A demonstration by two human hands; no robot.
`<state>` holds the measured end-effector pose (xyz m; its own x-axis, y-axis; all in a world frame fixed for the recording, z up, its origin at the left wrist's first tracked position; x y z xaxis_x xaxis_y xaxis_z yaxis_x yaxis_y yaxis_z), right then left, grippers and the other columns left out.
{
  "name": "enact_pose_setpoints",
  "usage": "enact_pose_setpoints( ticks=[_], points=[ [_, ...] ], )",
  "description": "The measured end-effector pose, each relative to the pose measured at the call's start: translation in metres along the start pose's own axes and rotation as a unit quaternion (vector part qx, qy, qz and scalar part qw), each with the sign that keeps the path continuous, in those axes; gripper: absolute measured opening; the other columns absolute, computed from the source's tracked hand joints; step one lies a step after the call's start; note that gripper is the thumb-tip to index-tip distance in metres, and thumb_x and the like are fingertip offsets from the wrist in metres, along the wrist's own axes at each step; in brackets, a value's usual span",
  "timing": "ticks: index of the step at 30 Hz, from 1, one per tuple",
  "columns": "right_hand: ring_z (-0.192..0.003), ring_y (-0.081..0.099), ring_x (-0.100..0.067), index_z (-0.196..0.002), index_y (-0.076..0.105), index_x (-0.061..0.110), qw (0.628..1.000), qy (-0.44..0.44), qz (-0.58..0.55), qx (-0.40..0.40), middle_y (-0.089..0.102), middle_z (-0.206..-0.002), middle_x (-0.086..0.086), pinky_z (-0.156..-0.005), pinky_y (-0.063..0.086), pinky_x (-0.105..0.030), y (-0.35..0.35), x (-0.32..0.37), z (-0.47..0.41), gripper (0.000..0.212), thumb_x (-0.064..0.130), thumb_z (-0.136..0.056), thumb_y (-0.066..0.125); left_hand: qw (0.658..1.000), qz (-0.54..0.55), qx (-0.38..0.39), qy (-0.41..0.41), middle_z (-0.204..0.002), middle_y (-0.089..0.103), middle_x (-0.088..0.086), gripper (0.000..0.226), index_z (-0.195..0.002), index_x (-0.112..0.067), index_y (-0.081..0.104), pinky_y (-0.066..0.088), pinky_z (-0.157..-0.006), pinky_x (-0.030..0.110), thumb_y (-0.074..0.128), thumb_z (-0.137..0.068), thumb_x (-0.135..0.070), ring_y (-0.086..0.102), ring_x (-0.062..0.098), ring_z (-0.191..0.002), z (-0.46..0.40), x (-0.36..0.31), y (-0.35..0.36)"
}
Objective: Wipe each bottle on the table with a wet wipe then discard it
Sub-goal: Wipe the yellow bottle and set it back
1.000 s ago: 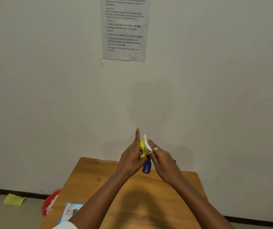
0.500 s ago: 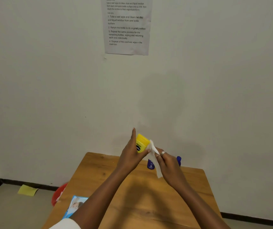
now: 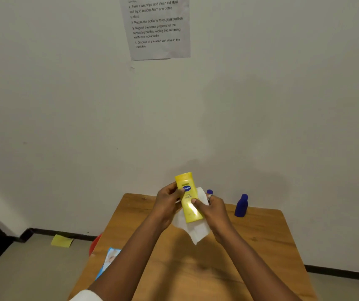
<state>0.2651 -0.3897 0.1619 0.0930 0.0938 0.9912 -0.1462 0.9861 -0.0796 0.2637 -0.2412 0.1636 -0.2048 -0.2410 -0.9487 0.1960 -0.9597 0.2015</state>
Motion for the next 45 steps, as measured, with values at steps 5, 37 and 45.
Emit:
enact_pose_setpoints(
  ticks=[5, 37, 45],
  points=[
    [-0.087, 0.072, -0.021, -0.109, 0.065, 0.011, 0.999, 0.025, -0.010, 0.018, 0.073, -0.098, -0.006, -0.078, 0.061, -0.040, 0.010, -0.019, -0.014, 0.029, 0.026, -0.085, 0.072, 0.999, -0.033, -0.008, 0.019, -0.116, 0.069, 0.014, 0.039, -0.128, -0.012, 0.058, 0.059, -0.082, 0.038, 0.065, -0.090, -0.006, 0.069, 0.029, -0.103, -0.005, 0.006, -0.018],
    [-0.067, 0.056, -0.020, -0.082, 0.064, -0.001, 0.933, 0.021, 0.357, 0.044, 0.070, -0.082, -0.016, -0.061, 0.045, -0.033, 0.254, -0.185, -0.301, 0.015, 0.014, -0.086, 0.065, 0.887, -0.437, 0.050, 0.140, -0.098, 0.071, 0.009, 0.022, -0.111, -0.009, 0.061, 0.056, -0.075, 0.037, 0.063, -0.089, -0.008, 0.066, 0.020, -0.087, -0.315, 0.131, -0.272],
    [-0.071, 0.053, -0.018, -0.087, 0.063, -0.001, 0.932, 0.003, 0.359, 0.048, 0.069, -0.085, -0.015, -0.063, 0.036, -0.027, 0.261, -0.202, -0.312, 0.011, 0.010, -0.087, 0.063, 0.888, -0.433, 0.060, 0.145, -0.101, 0.072, 0.009, 0.026, -0.114, -0.008, 0.060, 0.056, -0.075, 0.031, 0.063, -0.088, -0.006, 0.068, 0.020, -0.089, -0.336, 0.153, -0.282]
  ],
)
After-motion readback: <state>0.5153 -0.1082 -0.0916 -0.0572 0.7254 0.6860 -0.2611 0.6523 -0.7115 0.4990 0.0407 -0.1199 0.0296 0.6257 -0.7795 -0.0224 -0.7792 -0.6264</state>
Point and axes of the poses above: each hand's wrist, its own z-axis away from the middle knuckle, its own y-axis out of the palm, x = y × z, the point moved 7 cm from there along -z, towards the middle knuckle
